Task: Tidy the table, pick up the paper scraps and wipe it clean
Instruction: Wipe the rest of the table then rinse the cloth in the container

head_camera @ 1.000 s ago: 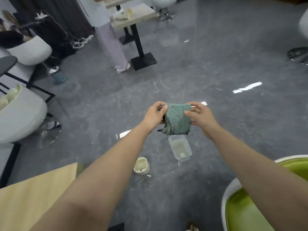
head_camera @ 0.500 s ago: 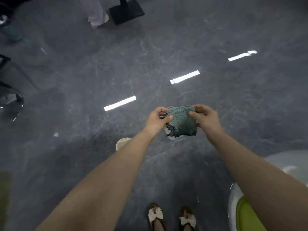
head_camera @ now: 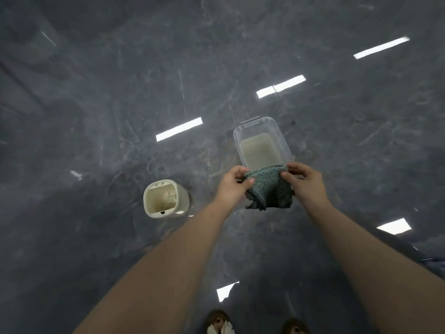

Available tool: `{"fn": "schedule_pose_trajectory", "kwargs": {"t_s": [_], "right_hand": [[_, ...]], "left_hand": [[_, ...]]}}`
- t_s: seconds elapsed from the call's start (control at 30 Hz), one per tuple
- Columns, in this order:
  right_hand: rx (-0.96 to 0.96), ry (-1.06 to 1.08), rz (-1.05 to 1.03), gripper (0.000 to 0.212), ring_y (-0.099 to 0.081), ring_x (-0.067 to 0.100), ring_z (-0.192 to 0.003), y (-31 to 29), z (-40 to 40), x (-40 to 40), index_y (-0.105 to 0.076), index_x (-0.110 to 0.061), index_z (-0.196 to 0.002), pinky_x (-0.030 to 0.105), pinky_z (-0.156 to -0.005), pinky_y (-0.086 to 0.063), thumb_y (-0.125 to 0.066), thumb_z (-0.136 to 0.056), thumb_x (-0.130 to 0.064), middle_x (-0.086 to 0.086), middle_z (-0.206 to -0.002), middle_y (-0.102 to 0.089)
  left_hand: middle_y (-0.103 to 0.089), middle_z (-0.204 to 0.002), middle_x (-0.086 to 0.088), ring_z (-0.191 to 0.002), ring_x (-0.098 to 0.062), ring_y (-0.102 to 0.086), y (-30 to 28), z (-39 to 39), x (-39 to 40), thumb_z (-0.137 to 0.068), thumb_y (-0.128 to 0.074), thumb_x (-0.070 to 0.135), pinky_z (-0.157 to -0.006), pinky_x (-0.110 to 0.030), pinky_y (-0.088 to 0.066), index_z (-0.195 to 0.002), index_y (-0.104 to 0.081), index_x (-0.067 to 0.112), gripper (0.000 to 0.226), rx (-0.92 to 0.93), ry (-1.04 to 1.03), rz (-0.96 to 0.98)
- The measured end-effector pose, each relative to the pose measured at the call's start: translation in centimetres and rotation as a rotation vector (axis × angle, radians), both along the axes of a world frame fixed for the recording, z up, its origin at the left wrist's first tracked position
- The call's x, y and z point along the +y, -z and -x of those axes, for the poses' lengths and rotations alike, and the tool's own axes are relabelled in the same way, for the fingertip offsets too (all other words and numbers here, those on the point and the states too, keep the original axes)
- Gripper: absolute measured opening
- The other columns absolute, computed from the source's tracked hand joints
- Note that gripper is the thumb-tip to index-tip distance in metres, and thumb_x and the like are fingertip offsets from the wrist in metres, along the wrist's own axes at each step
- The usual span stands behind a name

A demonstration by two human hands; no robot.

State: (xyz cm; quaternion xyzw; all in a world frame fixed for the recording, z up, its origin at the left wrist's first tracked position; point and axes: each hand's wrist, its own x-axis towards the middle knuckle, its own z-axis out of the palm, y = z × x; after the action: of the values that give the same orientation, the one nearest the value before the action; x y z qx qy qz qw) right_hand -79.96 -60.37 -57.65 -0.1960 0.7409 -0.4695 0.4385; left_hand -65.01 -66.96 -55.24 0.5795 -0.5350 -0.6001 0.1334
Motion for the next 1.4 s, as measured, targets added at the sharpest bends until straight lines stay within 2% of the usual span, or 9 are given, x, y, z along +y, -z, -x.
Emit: {"fn": "schedule_pose_trajectory", "kwargs": {"t_s": [0.13, 0.33, 0.43, 0.57, 0.77, 0.87, 1.1, 1.27, 1.4], "right_hand": [[0.109, 0.020, -0.067, 0.021, -0.060, 0.024, -0.088, 6.2, 0.0, -0.9, -0.066, -0.011, -0.105, 0.039, -0.086, -0.050, -0.067, -0.085, -0.012, 0.006, -0.090, -0.061], [0.188, 0.082, -0.106, 0.025, -0.058, 0.020, -0.086, 12.8, 0.6, -3.1, -0.067, -0.010, -0.111, 0.034, -0.084, -0.049, -0.065, -0.086, -0.013, 0.007, -0.090, -0.061], [0.225, 0.102, -0.113, 0.023, -0.060, 0.020, -0.085, 15.2, 1.0, -4.0, -0.067, -0.011, -0.110, 0.031, -0.080, -0.049, -0.065, -0.087, -0.013, 0.008, -0.093, -0.064], [0.303, 0.098, -0.119, 0.025, -0.062, 0.022, -0.085, 17.0, 1.5, -5.0, -0.067, -0.012, -0.112, 0.034, -0.081, -0.051, -0.064, -0.087, -0.014, 0.006, -0.094, -0.065], [0.407, -0.011, -0.119, 0.028, -0.059, 0.018, -0.085, 18.1, 1.9, -5.5, -0.063, -0.013, -0.117, 0.028, -0.078, -0.048, -0.061, -0.089, -0.012, 0.007, -0.100, -0.064], [0.537, -0.148, -0.127, 0.031, -0.058, 0.020, -0.097, 18.5, 2.0, -5.1, -0.061, -0.013, -0.120, 0.036, -0.088, -0.049, -0.060, -0.090, -0.011, 0.007, -0.114, -0.061], [0.768, -0.418, -0.117, 0.029, -0.047, 0.028, -0.111, 18.6, 1.9, -2.2, -0.064, -0.005, -0.116, 0.033, -0.095, -0.039, -0.061, -0.088, -0.007, 0.010, -0.115, -0.060], [0.758, -0.431, -0.191, 0.035, -0.042, 0.027, -0.119, 16.1, 1.4, -1.9, -0.057, -0.009, -0.125, 0.034, -0.095, -0.038, -0.059, -0.090, -0.012, 0.006, -0.127, -0.055], [0.739, -0.458, -0.204, 0.042, -0.038, 0.023, -0.126, 11.2, 0.5, -2.2, -0.050, -0.012, -0.133, 0.035, -0.099, -0.037, -0.058, -0.092, -0.016, 0.003, -0.136, -0.049]], "left_hand": [[-0.055, -0.101, -0.008, -0.093, -0.020, -0.052, 6.4, 0.8, -0.5, -0.089, -0.060, 0.004, -0.093, -0.050, -0.048, -0.097, -0.052, 0.014, 0.015, -0.058, -0.039, 0.002], [-0.056, -0.104, -0.007, -0.093, -0.019, -0.051, 13.1, 2.5, -2.7, -0.088, -0.061, 0.006, -0.087, -0.039, -0.047, -0.106, -0.058, 0.009, 0.019, -0.091, -0.035, 0.046], [-0.055, -0.104, -0.007, -0.095, -0.018, -0.050, 15.5, 3.3, -3.8, -0.088, -0.061, 0.005, -0.079, -0.022, -0.039, -0.107, -0.059, 0.007, 0.019, -0.126, 0.004, 0.101], [-0.059, -0.116, -0.014, -0.111, -0.023, -0.054, 17.6, 4.2, -4.7, -0.088, -0.060, 0.002, -0.075, -0.012, -0.033, -0.111, -0.058, 0.002, 0.022, -0.173, 0.049, 0.187], [-0.057, -0.112, -0.012, -0.095, -0.017, -0.051, 19.2, 4.7, -5.7, -0.088, -0.060, 0.002, -0.069, -0.008, -0.029, -0.108, -0.059, 0.005, 0.020, -0.269, 0.152, 0.315], [-0.045, -0.109, -0.003, -0.090, -0.011, -0.044, 19.6, 4.6, -5.8, -0.088, -0.060, 0.004, -0.078, -0.010, -0.034, -0.112, -0.057, 0.009, 0.025, -0.279, 0.235, 0.403], [-0.050, -0.118, 0.001, -0.114, -0.017, -0.046, 19.7, 3.2, -4.3, -0.088, -0.062, 0.031, -0.097, -0.030, -0.040, -0.119, -0.061, 0.021, 0.032, -0.494, 0.649, 0.548], [-0.046, -0.133, 0.003, -0.124, -0.018, -0.043, 17.1, 2.2, -3.8, -0.092, -0.058, 0.028, -0.103, -0.032, -0.038, -0.134, -0.048, 0.021, 0.044, -0.529, 0.661, 0.578], [-0.031, -0.150, 0.002, -0.139, -0.018, -0.026, 11.7, 0.2, -4.3, -0.097, -0.047, 0.034, -0.114, -0.033, -0.023, -0.145, -0.030, 0.021, 0.053, -0.603, 0.663, 0.608]]}}
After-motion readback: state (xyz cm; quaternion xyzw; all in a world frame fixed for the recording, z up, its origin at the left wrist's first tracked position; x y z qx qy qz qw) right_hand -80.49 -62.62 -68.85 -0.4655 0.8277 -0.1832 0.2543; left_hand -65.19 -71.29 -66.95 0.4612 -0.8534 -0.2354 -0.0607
